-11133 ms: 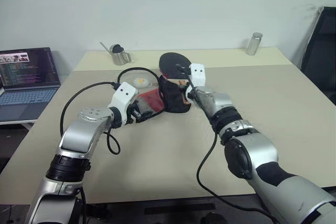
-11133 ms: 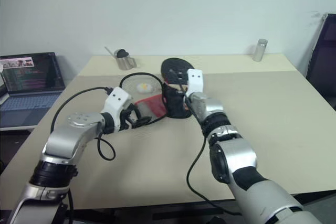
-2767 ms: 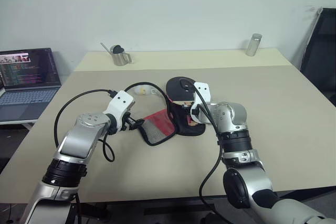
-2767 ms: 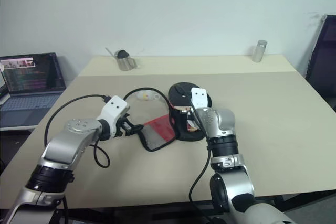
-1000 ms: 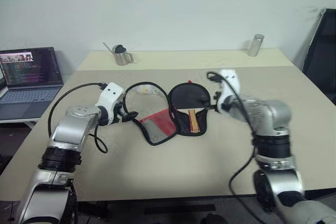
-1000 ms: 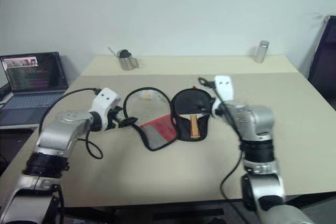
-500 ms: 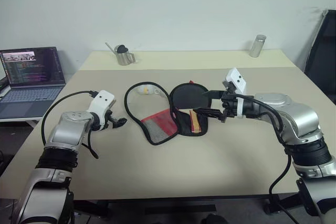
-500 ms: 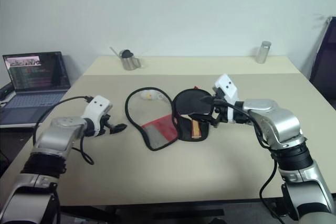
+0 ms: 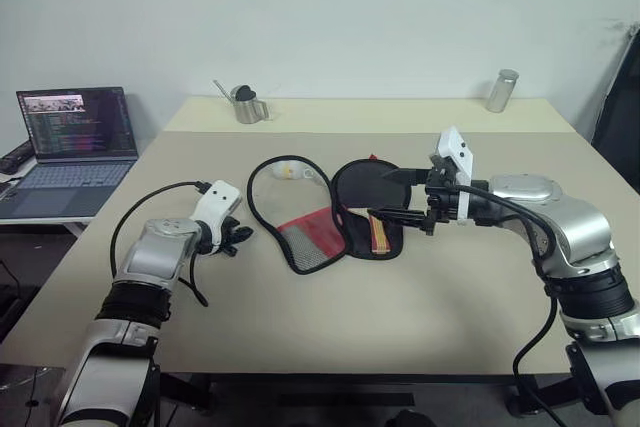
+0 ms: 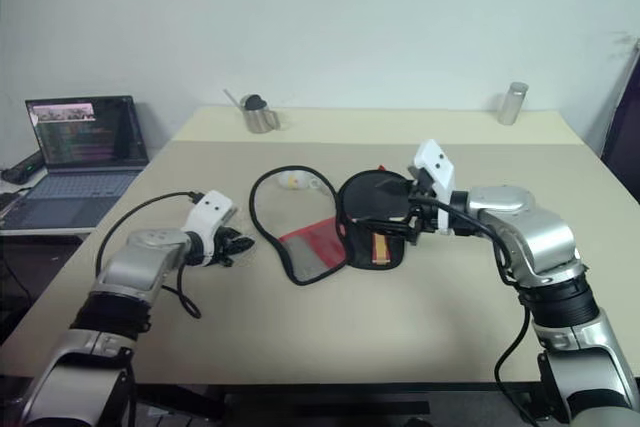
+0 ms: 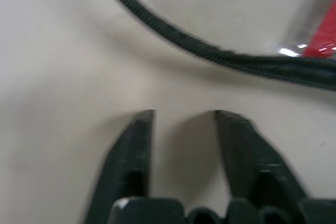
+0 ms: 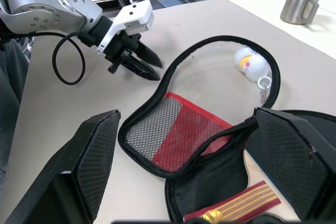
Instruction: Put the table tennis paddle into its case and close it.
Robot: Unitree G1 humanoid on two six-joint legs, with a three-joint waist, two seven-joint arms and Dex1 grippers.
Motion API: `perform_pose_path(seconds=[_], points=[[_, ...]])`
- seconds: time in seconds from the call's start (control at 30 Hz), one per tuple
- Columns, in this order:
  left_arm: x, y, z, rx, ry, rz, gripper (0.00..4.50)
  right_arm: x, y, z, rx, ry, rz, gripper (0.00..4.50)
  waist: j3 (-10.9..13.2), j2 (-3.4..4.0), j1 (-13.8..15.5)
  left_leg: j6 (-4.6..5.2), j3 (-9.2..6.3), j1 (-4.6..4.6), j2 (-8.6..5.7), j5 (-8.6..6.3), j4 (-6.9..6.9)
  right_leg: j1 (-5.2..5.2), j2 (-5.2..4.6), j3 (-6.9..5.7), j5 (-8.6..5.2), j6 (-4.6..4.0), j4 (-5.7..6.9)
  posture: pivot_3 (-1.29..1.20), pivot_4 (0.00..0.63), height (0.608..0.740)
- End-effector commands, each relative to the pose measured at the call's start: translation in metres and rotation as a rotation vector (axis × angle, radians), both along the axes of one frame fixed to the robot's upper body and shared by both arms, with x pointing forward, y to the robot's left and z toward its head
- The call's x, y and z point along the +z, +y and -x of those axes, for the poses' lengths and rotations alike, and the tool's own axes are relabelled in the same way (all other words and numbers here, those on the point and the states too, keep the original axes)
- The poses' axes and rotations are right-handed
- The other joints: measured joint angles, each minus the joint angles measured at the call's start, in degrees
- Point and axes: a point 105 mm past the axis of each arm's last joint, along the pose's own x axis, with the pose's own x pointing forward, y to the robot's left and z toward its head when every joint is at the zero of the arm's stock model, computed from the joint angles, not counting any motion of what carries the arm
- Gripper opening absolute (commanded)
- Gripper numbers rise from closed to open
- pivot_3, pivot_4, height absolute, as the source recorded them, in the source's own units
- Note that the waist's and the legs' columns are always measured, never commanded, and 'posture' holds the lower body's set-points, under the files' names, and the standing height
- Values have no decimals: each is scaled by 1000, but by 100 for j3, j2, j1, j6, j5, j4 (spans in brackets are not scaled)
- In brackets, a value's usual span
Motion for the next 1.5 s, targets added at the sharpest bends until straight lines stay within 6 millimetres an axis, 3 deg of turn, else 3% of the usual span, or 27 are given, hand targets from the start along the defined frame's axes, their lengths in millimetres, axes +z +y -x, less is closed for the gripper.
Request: perform_pose_path(seconds=[0.03,0.07,0.4,0.63,0.9,1.1,1.2,1.33,1.4,1.5], points=[[4,-9,-5,-26,-20,-10,334,12,-3,1,-6,-59,-9,4500,0,0,13,0,0,0,0,0,0,0,0,0,0,0,0,0,150,740],[3,-10,-5,-31,-22,-16,22,12,-4,2,-6,-60,-9,4500,0,0,18,0,0,0,0,0,1,0,0,0,1,0,0,0,150,740],[-1,-22,-6,-62,-26,-1,22,14,-9,4,-29,-75,-3,4500,-1,1,71,-1,1,0,0,0,1,-1,0,1,1,0,-1,0,150,740],[0,-27,-4,-95,-64,14,22,27,-28,-1,-86,-116,13,4500,-1,0,132,-1,1,-4,-3,0,3,1,-2,-1,1,1,-9,0,150,740],[29,-54,-11,-178,-165,114,22,45,-58,-9,-199,-181,16,4500,2,-4,86,-1,4,-7,1,0,0,-3,-1,0,1,0,-11,0,150,740],[57,-73,-17,-233,-290,172,22,49,-63,-5,-224,-198,8,4500,2,-6,79,-1,10,-6,2,0,0,-4,-1,3,1,1,-11,0,150,740],[87,-93,-15,-309,-380,247,22,46,-66,2,-209,-184,17,4500,4,-8,99,-1,8,-9,2,0,0,-4,-1,1,1,1,-12,0,150,740],[122,-135,-8,-427,-449,339,22,40,-79,5,-237,-174,47,4500,7,-14,141,-1,3,-17,0,0,4,-3,-2,-5,1,1,-19,0,150,740],[123,-156,-6,-464,-445,364,22,40,-80,5,-246,-176,43,4500,7,-14,141,-1,5,-16,-1,0,4,0,-3,-3,2,3,-22,0,150,740],[93,-180,-18,-401,-396,295,22,40,-79,6,-254,-180,34,4500,7,-13,138,-1,10,-11,-1,0,3,3,-3,-1,2,4,-22,0,150,740]])
